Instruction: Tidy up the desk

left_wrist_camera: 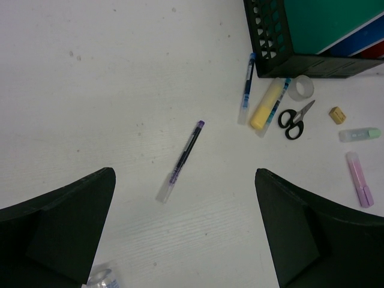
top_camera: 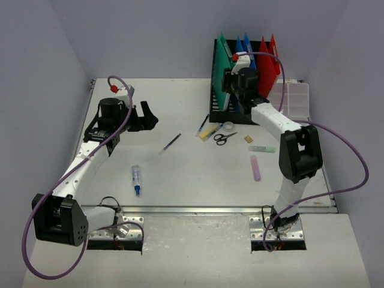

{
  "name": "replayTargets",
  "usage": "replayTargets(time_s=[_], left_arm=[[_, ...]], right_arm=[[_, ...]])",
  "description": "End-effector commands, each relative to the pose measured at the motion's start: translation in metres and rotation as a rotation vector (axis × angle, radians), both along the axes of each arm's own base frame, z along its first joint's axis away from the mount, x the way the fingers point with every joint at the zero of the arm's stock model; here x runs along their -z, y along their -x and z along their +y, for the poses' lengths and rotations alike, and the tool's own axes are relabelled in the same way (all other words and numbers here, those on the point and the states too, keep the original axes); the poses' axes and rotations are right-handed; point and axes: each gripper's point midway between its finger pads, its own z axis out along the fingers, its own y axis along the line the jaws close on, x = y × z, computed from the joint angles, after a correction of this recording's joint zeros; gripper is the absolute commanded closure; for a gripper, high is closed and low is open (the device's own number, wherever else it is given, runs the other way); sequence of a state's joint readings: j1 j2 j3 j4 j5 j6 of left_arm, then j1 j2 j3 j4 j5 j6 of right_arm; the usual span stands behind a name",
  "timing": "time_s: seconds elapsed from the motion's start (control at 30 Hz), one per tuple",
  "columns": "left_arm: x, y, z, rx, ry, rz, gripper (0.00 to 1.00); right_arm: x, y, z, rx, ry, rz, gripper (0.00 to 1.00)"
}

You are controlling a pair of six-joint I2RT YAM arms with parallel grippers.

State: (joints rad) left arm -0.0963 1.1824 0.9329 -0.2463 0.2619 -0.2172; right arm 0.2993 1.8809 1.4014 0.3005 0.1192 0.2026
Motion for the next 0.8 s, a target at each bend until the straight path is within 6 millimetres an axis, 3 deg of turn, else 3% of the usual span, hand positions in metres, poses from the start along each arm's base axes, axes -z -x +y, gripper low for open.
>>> replayTargets(time_s=[0.0, 0.1, 0.3, 0.37, 0.47, 0.5, 0.67, 0.73, 0.77], left_arm=[[-0.005, -0.004, 0.007, -0.017, -0.017, -0.033, 0.00], [-0.002, -0.002, 0.010, -0.034, -0.027, -0.021, 0.00], [0.014, 0.010, 0.020, -0.063, -0.074, 0.009, 0.01], [0.018, 0.017, 0.023, -0.062, -0.096, 0.022, 0.02], [0.033, 0.028, 0.029, -0.042, -0.155, 0.061, 0.05], [0.036, 0.030, 0.030, -0.030, -0.170, 0.068, 0.05], [0.061, 0.050, 0.028, 0.152, -0.305, 0.123, 0.09], [0.075, 0.057, 0.034, 0.224, -0.387, 0.155, 0.11], [0.083, 0.058, 0.038, 0.221, -0.412, 0.190, 0.13]], right_arm=[[-0.030, 0.000, 0.009, -0.027, -0.006, -0.051, 0.41], [-0.043, 0.009, 0.015, -0.079, -0.009, -0.052, 0.26], [-0.087, 0.042, 0.022, -0.185, 0.006, -0.101, 0.17], [-0.111, 0.064, 0.018, -0.222, 0.036, -0.148, 0.16], [-0.130, 0.104, 0.017, -0.312, 0.092, -0.187, 0.15], [-0.131, 0.114, 0.015, -0.326, 0.103, -0.190, 0.15], [-0.097, 0.177, 0.003, -0.433, 0.233, -0.115, 0.14], [-0.076, 0.205, 0.001, -0.503, 0.270, -0.055, 0.14], [-0.075, 0.216, 0.001, -0.528, 0.276, -0.051, 0.14]])
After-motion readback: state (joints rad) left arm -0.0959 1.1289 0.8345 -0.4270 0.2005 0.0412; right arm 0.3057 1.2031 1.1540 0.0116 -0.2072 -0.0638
